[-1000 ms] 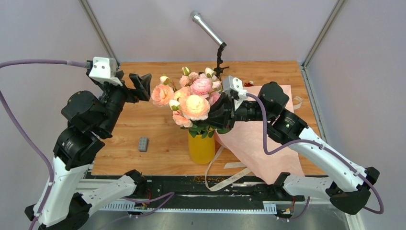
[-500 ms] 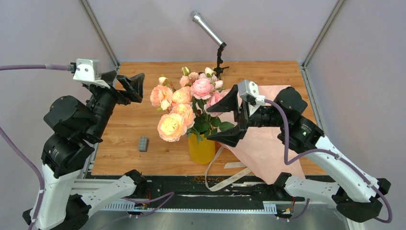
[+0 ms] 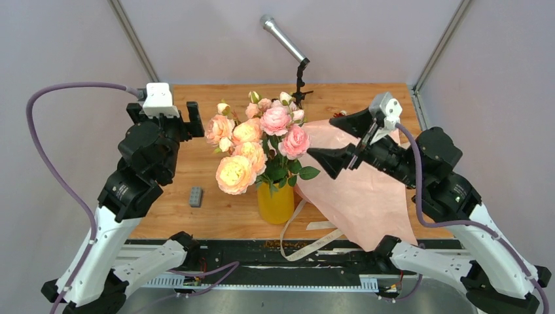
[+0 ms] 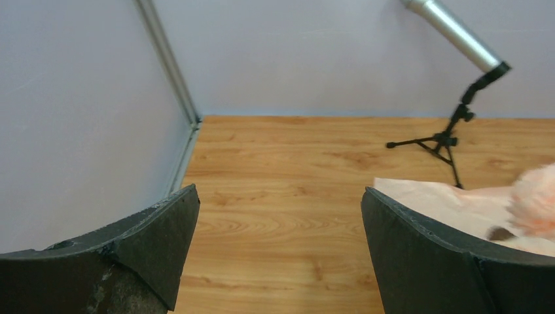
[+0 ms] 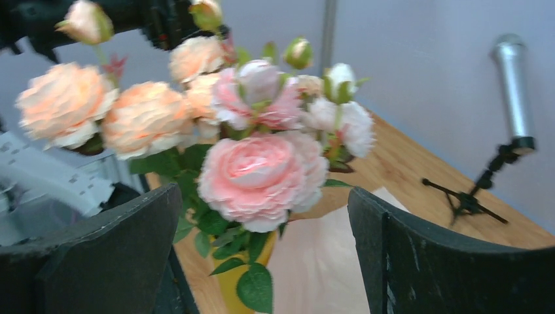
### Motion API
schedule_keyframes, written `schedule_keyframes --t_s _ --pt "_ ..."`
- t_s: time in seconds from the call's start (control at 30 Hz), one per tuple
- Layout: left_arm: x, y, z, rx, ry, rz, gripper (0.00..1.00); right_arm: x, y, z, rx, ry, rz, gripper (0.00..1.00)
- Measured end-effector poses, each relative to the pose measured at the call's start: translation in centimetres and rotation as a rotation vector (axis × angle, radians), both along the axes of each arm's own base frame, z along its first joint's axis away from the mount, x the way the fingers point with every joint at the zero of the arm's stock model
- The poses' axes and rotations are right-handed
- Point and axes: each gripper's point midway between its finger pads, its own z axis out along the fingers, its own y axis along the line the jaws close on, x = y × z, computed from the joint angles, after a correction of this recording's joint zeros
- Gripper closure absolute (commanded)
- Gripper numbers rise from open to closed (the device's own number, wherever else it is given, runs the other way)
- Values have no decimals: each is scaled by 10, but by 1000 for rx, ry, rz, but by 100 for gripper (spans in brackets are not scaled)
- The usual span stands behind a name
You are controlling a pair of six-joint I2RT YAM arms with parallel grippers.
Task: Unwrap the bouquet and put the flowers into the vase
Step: Reset both arms
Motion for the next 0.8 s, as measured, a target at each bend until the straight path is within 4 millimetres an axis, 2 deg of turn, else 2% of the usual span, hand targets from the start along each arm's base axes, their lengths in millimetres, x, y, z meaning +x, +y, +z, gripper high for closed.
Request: schedule_keyframes --t_s 0.17,0.27,0.37,0.47,0.53,0.67,0.8 --pt "18 28 -15 -4 31 101 0 51 -35 -4 -8 46 -272 0" --pt "29 39 -25 -31 48 124 0 91 -67 -15 -8 102 -425 0" --pt "40 47 -44 -53 79 139 0 130 -106 -40 -11 188 -578 0" --pt "48 57 -73 -69 132 161 0 157 -143 -85 -34 306 -702 0" --pt "50 63 -93 -81 169 179 0 164 -167 -112 -45 376 -774 0" --pt "42 72 -122 -104 207 208 0 162 -212 -143 -44 440 -919 0" --pt "29 73 -133 -114 184 200 0 143 -232 -147 -27 383 -1020 0"
